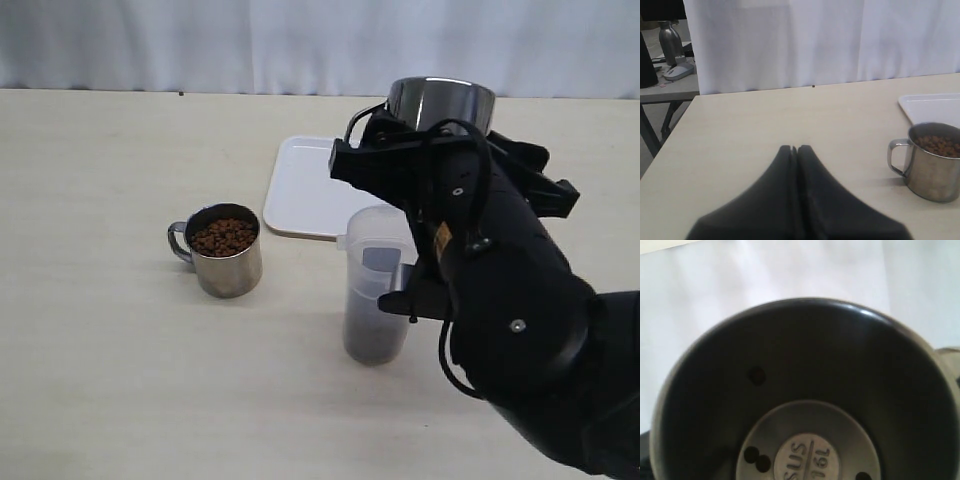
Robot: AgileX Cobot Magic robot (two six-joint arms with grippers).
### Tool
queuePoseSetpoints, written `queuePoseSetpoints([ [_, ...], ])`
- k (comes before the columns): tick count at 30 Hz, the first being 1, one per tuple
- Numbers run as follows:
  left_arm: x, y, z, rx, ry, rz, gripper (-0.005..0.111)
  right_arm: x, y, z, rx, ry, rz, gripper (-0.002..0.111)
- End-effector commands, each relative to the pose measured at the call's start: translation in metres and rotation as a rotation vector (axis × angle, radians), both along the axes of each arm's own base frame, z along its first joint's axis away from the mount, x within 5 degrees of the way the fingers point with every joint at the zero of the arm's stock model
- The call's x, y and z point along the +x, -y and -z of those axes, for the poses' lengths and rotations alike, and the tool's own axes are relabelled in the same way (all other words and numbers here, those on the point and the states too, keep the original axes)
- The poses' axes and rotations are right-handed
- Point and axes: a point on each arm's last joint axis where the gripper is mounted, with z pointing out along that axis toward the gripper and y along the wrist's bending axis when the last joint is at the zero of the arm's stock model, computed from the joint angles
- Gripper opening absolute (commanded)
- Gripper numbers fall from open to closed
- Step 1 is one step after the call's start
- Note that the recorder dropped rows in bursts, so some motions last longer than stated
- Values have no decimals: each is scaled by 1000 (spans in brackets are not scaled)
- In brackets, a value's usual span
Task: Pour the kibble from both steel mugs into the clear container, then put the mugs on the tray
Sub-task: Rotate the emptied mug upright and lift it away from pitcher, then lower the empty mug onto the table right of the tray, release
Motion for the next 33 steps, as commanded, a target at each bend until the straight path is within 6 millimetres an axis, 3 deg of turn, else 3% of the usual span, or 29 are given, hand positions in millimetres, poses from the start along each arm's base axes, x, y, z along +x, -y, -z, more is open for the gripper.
queuePoseSetpoints([
  [1, 0, 0, -1, 1, 14, -1, 0, -1, 1, -4, 54, 27, 15, 5],
  [9, 0, 0, -1, 1, 14, -1, 0, -17, -17, -1, 64, -3, -94, 5],
  [15, 0, 0, -1, 1, 14, -1, 0, -16, -14, -3, 72, 28, -51, 5],
  [20, 0, 0, -1, 1, 14, -1, 0, -13, -8, -20, 484, 128, 100, 5],
  [23, 0, 0, -1, 1, 14, -1, 0, -8, 2, -37, 621, 123, 172, 5],
  [27, 0, 0, -1, 1, 14, -1, 0, 3, 24, -52, 939, -123, 300, 5],
  [33, 0, 0, -1, 1, 14, -1, 0, 13, 80, -76, 1349, -310, 319, 5],
])
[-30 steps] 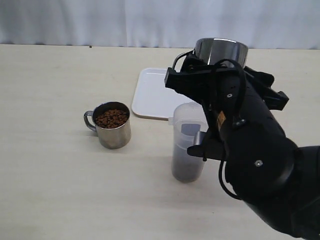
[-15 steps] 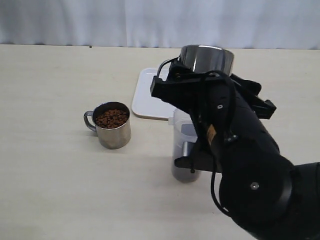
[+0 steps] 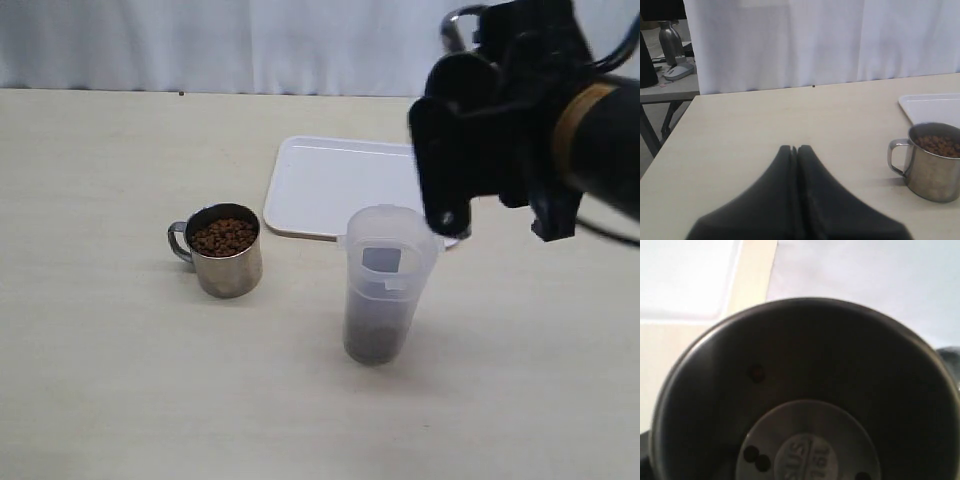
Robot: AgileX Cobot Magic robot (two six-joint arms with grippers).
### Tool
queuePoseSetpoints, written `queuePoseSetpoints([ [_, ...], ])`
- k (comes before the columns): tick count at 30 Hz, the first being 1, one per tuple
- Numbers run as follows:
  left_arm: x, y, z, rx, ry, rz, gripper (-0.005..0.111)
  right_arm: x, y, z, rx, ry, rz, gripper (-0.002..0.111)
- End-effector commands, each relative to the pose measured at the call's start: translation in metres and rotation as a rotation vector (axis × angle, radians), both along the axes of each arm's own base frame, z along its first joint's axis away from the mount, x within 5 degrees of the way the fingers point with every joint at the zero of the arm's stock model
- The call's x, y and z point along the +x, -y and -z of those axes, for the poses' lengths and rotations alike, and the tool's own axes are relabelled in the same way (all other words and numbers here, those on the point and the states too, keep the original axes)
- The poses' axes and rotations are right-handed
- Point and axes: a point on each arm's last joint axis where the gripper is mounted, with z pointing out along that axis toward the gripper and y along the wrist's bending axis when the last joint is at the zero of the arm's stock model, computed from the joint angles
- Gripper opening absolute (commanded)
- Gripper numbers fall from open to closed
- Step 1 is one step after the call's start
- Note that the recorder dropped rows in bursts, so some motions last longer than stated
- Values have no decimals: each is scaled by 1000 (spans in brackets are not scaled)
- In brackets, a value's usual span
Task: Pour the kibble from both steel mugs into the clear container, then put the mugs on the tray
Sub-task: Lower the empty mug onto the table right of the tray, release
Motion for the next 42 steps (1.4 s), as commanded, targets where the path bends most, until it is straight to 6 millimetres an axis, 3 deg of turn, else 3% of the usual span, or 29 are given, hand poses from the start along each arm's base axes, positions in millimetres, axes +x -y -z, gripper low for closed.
queuePoseSetpoints([
  [1, 0, 0, -1, 1, 14, -1, 0, 3, 37, -17, 318, -55, -42, 5],
  [7, 0, 0, -1, 1, 14, -1, 0, 17, 77, -8, 597, -16, 2, 5],
  [11, 0, 0, -1, 1, 14, -1, 0, 36, 99, 8, 858, 2, 155, 5],
  [18, 0, 0, -1, 1, 14, -1, 0, 79, 122, 57, 1244, -69, 450, 5],
  [21, 0, 0, -1, 1, 14, -1, 0, 92, 116, 79, 1316, -98, 407, 5],
  [24, 0, 0, -1, 1, 14, -1, 0, 105, 107, 100, 1442, -188, 247, 5],
  [28, 0, 0, -1, 1, 14, -1, 0, 116, 122, 124, 1638, -274, 126, 5],
  [33, 0, 0, -1, 1, 14, -1, 0, 118, 149, 174, 1613, -393, 257, 5],
  [39, 0, 0, -1, 1, 14, -1, 0, 112, 148, 228, 1520, -556, 295, 5],
  [42, 0, 0, -1, 1, 14, -1, 0, 111, 150, 245, 1513, -561, 332, 5],
])
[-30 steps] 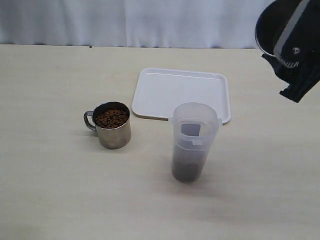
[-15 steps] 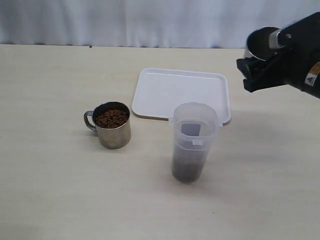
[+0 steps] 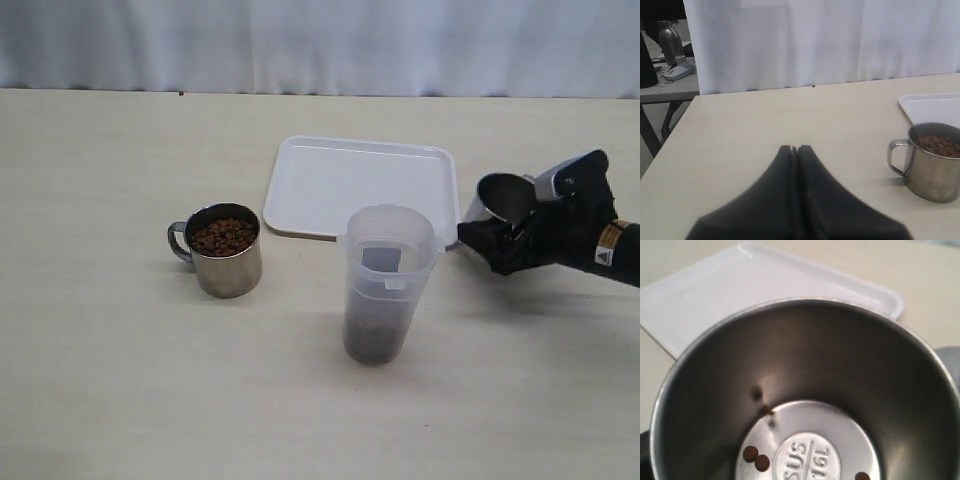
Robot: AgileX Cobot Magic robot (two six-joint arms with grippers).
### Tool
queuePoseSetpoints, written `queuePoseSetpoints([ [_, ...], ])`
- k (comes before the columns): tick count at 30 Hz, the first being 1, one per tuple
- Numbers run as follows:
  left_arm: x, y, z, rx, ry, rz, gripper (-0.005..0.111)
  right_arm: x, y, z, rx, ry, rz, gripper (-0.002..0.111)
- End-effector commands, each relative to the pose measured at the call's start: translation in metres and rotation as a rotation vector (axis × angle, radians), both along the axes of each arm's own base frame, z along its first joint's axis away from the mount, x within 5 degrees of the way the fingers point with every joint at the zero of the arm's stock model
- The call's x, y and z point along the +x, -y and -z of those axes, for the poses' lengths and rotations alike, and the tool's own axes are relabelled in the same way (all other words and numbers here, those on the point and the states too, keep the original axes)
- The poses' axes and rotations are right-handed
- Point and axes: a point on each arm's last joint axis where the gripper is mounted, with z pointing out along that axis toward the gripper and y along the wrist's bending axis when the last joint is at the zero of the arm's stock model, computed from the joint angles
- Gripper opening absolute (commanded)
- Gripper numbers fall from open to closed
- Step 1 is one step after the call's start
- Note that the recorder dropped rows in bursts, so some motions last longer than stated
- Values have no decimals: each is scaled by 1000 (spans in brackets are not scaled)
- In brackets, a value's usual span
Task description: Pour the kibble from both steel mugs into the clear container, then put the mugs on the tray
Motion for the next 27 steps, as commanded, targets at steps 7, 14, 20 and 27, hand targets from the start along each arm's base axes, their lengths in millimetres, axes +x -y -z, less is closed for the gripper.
queuePoseSetpoints([
  [7, 0, 0, -1, 1, 14, -1, 0, 0, 3, 17, -25, 14, 3, 43],
  [14, 0, 0, -1, 1, 14, -1, 0, -12, 1, -17, -7, 69, 26, 93],
  [20, 0, 0, -1, 1, 14, -1, 0, -36, -1, -58, 23, 129, 111, 94],
  [27, 0, 0, -1, 1, 14, -1, 0, -129, 2, -114, 65, 189, 444, 43],
])
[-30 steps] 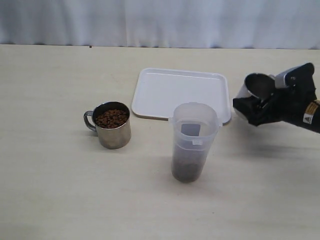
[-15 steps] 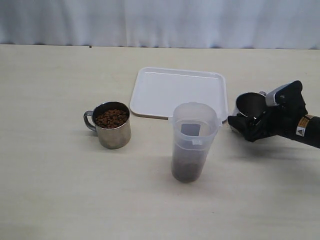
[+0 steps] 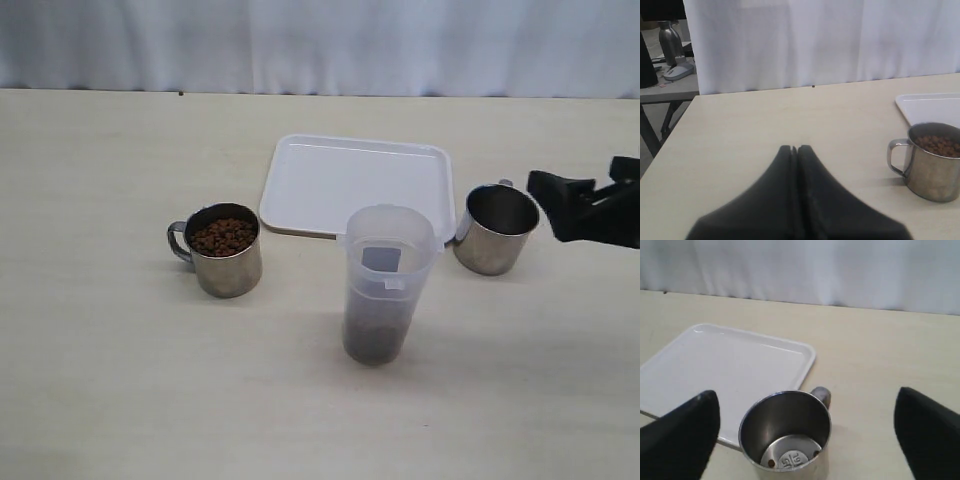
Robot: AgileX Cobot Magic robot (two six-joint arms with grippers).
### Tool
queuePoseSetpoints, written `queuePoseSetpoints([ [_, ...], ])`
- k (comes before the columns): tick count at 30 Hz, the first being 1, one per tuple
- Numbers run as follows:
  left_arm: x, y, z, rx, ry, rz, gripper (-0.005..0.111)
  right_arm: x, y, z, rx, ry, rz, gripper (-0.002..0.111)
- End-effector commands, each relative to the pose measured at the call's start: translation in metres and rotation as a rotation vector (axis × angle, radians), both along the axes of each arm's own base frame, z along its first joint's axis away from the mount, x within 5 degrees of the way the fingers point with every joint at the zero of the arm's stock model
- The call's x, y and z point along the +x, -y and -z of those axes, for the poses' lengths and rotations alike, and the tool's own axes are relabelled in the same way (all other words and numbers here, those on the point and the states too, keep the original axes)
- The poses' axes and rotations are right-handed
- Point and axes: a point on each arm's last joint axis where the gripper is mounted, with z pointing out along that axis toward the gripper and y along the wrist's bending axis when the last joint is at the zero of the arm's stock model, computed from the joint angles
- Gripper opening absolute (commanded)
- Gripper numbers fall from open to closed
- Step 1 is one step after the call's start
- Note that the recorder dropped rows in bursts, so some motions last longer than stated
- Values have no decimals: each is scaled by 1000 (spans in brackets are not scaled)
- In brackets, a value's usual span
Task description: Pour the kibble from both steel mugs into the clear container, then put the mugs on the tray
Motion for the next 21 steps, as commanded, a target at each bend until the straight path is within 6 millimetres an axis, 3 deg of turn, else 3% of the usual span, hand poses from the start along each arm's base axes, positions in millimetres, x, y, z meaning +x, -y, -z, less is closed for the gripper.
queuePoseSetpoints([
  [1, 0, 0, -1, 1, 14, -1, 0, -61, -7, -10, 3, 78, 75, 29],
  [2, 0, 0, -1, 1, 14, -1, 0, -87, -12, -8, -9, 131, 76, 7],
  [3, 0, 0, -1, 1, 14, -1, 0, -97, -14, -8, -19, 159, 81, 5],
  [5, 0, 0, -1, 1, 14, -1, 0, -115, -15, -14, -47, 243, 108, 5],
  [8, 0, 0, -1, 1, 14, -1, 0, -130, -7, -12, 3, 185, 245, 5],
  [14, 0, 0, -1, 1, 14, -1, 0, -158, 1, -19, 62, 279, 417, 5],
  [21, 0, 0, -1, 1, 14, -1, 0, -157, -11, -17, 2, 258, 228, 5],
])
